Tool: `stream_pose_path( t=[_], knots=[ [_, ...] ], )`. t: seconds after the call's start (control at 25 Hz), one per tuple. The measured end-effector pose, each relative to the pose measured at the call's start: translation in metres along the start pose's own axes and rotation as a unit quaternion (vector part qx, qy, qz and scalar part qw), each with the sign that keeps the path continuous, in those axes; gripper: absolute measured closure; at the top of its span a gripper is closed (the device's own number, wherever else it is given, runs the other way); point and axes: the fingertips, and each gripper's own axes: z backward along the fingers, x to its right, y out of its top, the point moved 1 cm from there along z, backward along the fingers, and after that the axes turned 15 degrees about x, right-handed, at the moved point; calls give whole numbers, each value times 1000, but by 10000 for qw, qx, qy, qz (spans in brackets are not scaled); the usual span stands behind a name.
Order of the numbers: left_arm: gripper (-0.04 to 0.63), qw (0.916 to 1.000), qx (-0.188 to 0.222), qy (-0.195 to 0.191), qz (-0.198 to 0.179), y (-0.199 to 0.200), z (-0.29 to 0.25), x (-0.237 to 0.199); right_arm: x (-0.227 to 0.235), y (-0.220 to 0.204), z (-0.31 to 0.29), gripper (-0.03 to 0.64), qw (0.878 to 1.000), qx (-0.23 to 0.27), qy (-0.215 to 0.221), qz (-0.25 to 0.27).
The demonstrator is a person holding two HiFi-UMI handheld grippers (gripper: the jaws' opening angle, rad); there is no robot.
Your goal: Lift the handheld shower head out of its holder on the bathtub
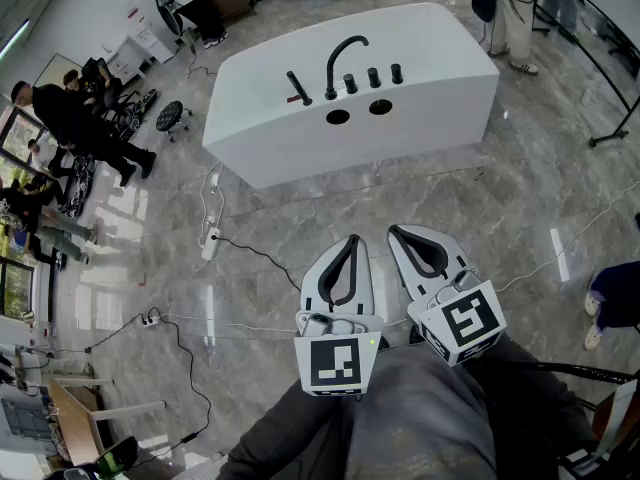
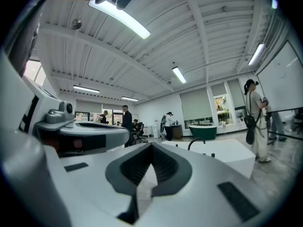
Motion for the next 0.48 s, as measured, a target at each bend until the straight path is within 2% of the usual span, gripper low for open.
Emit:
stream_pose_path(
  t=[0.48],
  knots=[
    [592,9998,-124,128,102,-9,-21,20,34,-2,13,614,9999,-49,2,-147]
  ],
)
